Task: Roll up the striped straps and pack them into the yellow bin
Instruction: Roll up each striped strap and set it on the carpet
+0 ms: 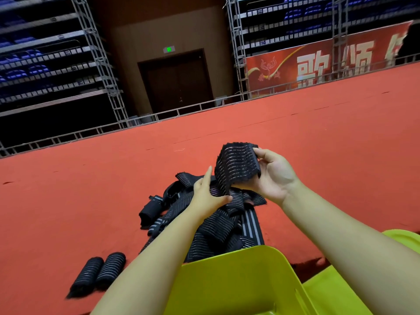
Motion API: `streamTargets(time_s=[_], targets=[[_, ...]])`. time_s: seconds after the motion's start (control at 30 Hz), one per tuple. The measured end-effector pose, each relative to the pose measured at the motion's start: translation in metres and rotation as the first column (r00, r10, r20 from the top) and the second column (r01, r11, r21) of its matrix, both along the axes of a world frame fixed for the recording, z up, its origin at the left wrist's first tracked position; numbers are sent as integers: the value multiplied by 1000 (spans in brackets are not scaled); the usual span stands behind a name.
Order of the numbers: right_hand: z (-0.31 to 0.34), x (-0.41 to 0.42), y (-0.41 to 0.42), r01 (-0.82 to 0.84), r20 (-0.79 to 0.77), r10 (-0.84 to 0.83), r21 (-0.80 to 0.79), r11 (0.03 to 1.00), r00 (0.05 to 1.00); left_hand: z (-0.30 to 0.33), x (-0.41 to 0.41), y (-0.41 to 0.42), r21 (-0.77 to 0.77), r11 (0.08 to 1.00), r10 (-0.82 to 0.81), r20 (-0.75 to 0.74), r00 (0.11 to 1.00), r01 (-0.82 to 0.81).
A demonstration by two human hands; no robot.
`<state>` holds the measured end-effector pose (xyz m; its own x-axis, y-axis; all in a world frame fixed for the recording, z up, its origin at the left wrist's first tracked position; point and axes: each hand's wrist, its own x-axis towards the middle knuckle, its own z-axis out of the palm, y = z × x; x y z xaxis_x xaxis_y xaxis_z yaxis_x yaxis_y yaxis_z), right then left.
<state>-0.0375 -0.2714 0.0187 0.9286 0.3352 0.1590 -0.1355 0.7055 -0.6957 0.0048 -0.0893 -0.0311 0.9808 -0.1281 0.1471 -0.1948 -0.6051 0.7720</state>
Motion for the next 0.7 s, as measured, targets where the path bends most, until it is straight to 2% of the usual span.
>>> streamTargets(time_s=[0.13,0.23,0.3,0.4,0.53,0.63,0.7], targets=[[6,-11,-9,-34,18,33,44,998,999,1,-1,-10,20,1000,-3,33,999,3],[10,-18,-8,-67,32,65,73,995,997,15,-11,-16,-15,1000,-13,215,977,17],[15,-27,-5,-109,43,104,116,987,994,28,-21,-18,-113,994,38,254,967,-9],[21,-41,-3,-99,33,95,155,983,995,47,-43,-12,-361,932,85,191,978,-10],[22,-51,-4,-19,4,19,117,993,1000,67,-84,6,-535,842,28,170,985,68],[21,-60,-3,8,14,-8,38,999,1000,78,-122,23,-479,860,-75,222,972,176],[24,-70,1,104,81,-94,-130,986,992,78,-144,36,-287,934,-138,258,956,212]])
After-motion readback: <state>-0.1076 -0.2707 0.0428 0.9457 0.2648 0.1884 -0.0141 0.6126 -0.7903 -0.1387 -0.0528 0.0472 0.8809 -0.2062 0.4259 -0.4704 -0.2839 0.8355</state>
